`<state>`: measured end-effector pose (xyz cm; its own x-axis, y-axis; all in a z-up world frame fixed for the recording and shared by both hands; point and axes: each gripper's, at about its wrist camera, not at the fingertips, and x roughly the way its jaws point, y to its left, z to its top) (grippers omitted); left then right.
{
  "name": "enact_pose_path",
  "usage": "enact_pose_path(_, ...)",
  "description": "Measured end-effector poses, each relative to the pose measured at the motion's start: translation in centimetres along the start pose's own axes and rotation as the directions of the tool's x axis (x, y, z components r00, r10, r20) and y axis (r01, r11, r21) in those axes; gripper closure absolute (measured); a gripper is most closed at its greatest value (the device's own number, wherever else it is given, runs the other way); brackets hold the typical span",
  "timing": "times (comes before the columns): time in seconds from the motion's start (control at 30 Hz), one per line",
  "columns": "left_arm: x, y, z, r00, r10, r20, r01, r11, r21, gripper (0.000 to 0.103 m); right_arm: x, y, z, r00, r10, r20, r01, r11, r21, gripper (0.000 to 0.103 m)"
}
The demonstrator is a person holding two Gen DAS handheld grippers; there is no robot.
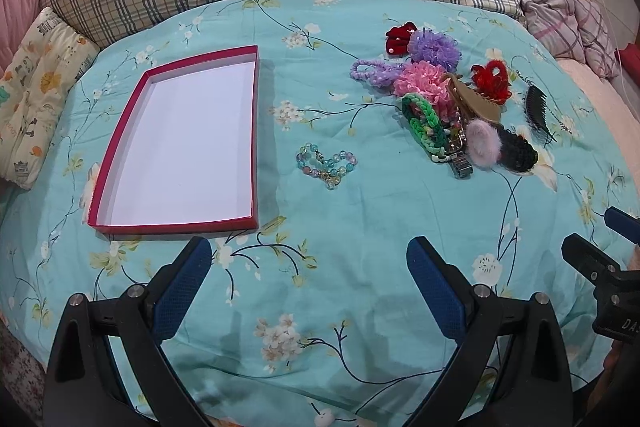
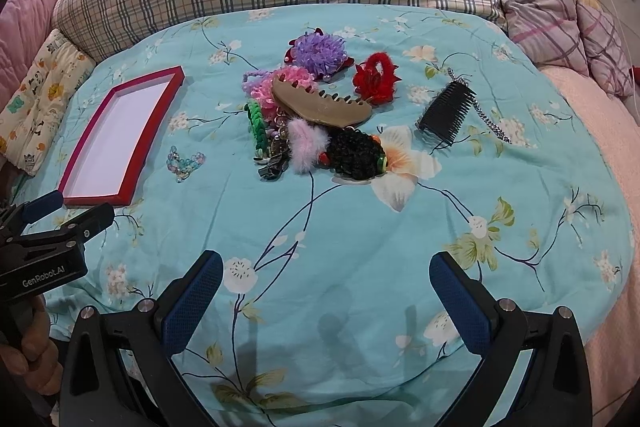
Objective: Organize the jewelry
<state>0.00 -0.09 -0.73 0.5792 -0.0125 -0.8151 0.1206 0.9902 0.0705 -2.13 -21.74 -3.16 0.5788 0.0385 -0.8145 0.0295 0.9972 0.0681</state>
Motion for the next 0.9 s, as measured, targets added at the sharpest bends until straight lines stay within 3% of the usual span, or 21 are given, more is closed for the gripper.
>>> enact_pose_path(0.9,0.18,-0.65,0.31,1.0,-0.023,-0.006,0.023,1.0,0.012,0.004,0.02,-0.79,0.48,1.0,-0.014,0.004,0.014,1.0,0.018,0.0)
